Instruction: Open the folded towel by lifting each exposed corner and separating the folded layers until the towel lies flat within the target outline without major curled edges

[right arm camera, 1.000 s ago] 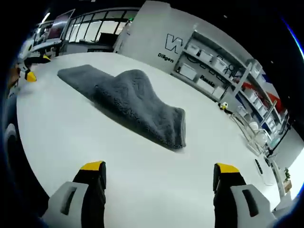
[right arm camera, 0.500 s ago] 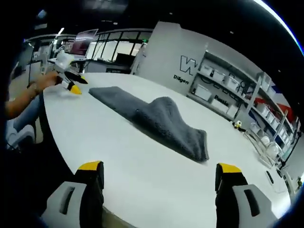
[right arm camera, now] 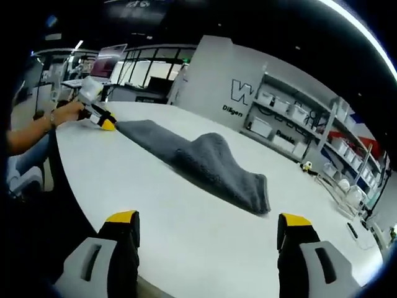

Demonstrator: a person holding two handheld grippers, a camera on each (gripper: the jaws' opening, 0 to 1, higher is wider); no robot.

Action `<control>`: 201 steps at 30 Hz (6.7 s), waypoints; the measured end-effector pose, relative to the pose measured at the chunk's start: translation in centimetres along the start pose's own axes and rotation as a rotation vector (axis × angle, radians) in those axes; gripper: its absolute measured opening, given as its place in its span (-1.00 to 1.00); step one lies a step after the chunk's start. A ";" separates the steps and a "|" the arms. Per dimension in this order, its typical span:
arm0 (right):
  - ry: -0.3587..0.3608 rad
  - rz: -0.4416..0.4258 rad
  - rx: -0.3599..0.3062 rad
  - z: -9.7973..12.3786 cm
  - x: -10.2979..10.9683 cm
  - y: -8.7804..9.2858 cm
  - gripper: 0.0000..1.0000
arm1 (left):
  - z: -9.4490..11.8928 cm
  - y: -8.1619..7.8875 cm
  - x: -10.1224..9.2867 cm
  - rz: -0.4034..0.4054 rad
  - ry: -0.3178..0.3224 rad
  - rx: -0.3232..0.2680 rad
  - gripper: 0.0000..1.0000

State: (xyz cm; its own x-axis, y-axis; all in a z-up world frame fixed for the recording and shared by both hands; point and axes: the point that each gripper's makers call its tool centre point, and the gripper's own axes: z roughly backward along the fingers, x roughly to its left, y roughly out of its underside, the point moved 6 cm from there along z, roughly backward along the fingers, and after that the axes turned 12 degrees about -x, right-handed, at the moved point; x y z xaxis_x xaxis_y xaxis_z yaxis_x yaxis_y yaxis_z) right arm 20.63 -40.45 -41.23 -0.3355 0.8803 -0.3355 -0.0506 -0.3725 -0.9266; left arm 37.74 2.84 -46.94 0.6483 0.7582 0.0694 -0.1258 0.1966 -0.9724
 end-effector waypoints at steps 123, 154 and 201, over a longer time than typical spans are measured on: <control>-0.199 0.017 0.064 -4.4 5.9 -2.2 0.84 | 17.8 0.4 11.1 -0.096 -0.414 0.063 0.04; -0.306 -0.045 -0.005 -7.2 8.0 -4.6 0.88 | 18.0 -2.0 2.9 -0.014 -0.145 -0.091 0.99; -0.080 -0.220 0.173 -22.5 3.7 -1.8 -0.42 | 18.7 -1.9 -0.1 -0.056 -0.102 -0.089 0.93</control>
State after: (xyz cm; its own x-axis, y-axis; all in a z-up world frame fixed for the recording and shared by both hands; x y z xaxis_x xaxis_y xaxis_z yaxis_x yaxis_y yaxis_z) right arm 40.66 -29.87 -44.67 -0.3713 0.9221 -0.1085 -0.2878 -0.2254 -0.9308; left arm 23.86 14.05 -40.91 0.5721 0.8078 0.1419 -0.0216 0.1878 -0.9820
